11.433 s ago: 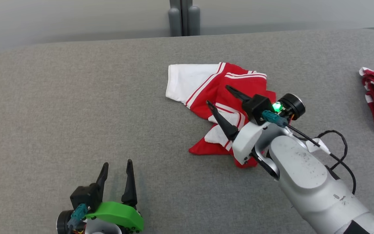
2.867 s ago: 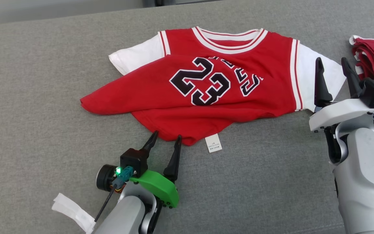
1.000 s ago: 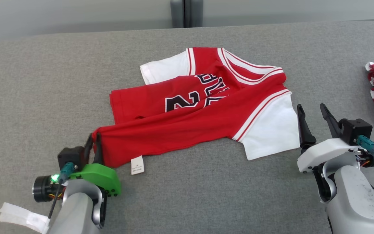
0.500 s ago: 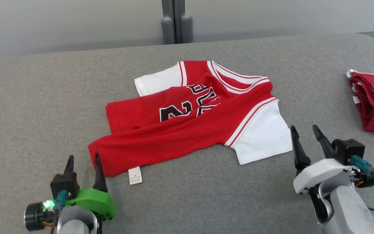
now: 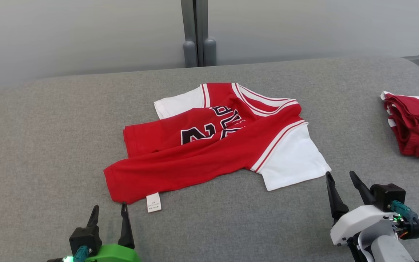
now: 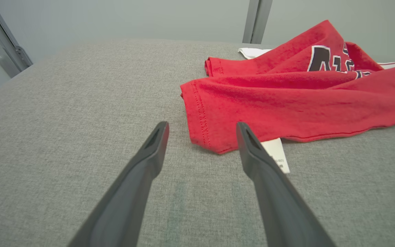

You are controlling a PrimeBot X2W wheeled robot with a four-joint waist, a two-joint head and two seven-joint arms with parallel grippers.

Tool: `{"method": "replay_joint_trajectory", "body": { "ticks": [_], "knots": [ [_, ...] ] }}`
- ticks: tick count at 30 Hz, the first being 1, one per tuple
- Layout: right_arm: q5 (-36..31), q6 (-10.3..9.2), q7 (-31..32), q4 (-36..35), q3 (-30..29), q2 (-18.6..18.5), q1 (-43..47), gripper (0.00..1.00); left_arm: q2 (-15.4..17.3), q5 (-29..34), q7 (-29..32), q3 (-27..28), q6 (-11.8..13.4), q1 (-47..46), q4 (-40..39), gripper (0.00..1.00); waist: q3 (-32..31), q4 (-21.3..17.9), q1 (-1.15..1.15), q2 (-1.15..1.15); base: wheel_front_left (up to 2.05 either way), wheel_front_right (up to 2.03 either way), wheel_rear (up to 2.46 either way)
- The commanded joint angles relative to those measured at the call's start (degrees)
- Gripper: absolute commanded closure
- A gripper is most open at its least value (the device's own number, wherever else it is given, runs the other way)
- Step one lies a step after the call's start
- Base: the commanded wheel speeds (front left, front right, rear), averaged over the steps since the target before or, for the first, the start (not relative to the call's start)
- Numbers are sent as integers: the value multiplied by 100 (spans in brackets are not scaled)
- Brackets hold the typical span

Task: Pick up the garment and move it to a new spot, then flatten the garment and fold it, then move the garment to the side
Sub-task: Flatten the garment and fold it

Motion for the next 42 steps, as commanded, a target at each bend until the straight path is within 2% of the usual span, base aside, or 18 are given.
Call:
{"method": "replay_joint_trajectory", "body": {
  "ticks": [1,8,16,17,18,19,24,32,38,42],
  "knots": [
    [-65,-7,-24,32,-32,-26,-44,0,16,-25,0,-26,29,-46,-42,0,74,18,0,0,0,0,0],
    [-405,-7,-24,458,-264,-26,-603,0,15,-101,0,-290,9,-363,-100,0,498,184,0,0,0,0,0],
    [-826,-7,-25,1568,-668,-26,-1229,0,15,-216,0,-520,57,-585,-65,0,789,425,0,0,0,0,0],
    [-815,-7,-24,1701,-669,-29,-1251,9,15,-216,0,-530,61,-597,-61,0,796,440,0,0,0,0,0],
    [-806,-7,-15,1792,-654,-27,-1260,58,15,-219,0,-534,65,-599,-57,0,799,449,0,0,0,0,0],
    [-783,-7,-10,1860,-644,-25,-1263,100,15,-225,1,-529,68,-598,-57,0,802,454,0,0,0,0,0],
    [-801,-8,-7,1749,-873,-28,-1110,100,14,-233,1,-430,71,-506,-38,0,751,381,0,0,0,0,0],
    [-853,-8,-13,1286,-1381,-31,-735,100,15,-375,1,-571,-82,-377,72,0,665,206,0,0,0,0,0],
    [-767,-8,-13,1131,-1382,-29,-668,100,18,-552,1,-909,-357,-371,293,0,755,119,0,0,0,0,0],
    [-684,-8,-13,1066,-1307,-29,-745,100,18,-622,1,-1006,-357,-439,462,0,815,82,0,0,0,0,0]
  ]
}}
